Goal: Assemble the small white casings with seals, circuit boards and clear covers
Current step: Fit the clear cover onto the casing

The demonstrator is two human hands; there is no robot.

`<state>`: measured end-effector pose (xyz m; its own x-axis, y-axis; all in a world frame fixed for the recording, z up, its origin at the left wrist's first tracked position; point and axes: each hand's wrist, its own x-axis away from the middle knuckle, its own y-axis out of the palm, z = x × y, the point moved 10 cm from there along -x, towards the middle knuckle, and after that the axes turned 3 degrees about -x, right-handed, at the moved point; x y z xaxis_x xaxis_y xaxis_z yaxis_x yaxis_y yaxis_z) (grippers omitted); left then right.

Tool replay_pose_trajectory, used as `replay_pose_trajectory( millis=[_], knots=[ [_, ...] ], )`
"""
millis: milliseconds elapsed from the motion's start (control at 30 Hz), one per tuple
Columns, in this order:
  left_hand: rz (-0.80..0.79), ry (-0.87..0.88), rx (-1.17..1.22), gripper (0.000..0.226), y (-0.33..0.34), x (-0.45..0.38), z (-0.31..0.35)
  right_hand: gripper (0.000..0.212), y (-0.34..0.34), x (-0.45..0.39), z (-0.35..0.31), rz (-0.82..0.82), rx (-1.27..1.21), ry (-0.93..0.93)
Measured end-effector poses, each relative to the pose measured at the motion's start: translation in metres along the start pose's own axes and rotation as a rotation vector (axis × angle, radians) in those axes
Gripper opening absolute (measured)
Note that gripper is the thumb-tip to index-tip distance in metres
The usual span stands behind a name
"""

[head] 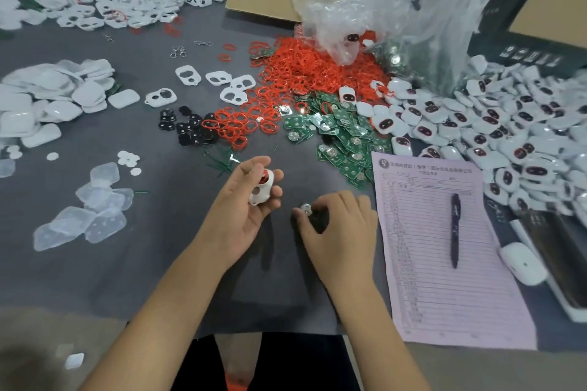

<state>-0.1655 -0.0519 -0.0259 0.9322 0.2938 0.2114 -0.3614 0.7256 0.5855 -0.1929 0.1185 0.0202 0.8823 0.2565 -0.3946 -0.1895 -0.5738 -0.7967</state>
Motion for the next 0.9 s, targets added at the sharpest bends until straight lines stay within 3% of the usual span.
replay_pose_trajectory(
  millis=[167, 367, 633, 733, 900],
  knots=[
    [-0.037, 0.045, -0.177, 0.017, 0.01, 0.007, 0.003, 0.03, -0.012, 0.018, 0.009, -0.066, -0.031, 0.081],
    [-0.079, 0.062, -0.303, 0.019, 0.019, 0.012, 0.001, 0.031, -0.012, 0.026, 0.013, -0.205, -0.109, 0.002],
    [-0.129, 0.096, -0.452, 0.019, 0.021, 0.012, -0.001, 0.037, -0.02, 0.033, 0.035, 0.022, -0.09, 0.195],
    [-0.116, 0.066, -0.389, 0.028, 0.021, 0.009, -0.003, 0.041, -0.024, 0.03, 0.022, 0.058, -0.15, 0.063],
    [0.012, 0.043, -0.296, 0.031, 0.005, 0.009, -0.001, 0.037, -0.003, 0.016, -0.014, -0.074, -0.335, -0.149]
  ],
)
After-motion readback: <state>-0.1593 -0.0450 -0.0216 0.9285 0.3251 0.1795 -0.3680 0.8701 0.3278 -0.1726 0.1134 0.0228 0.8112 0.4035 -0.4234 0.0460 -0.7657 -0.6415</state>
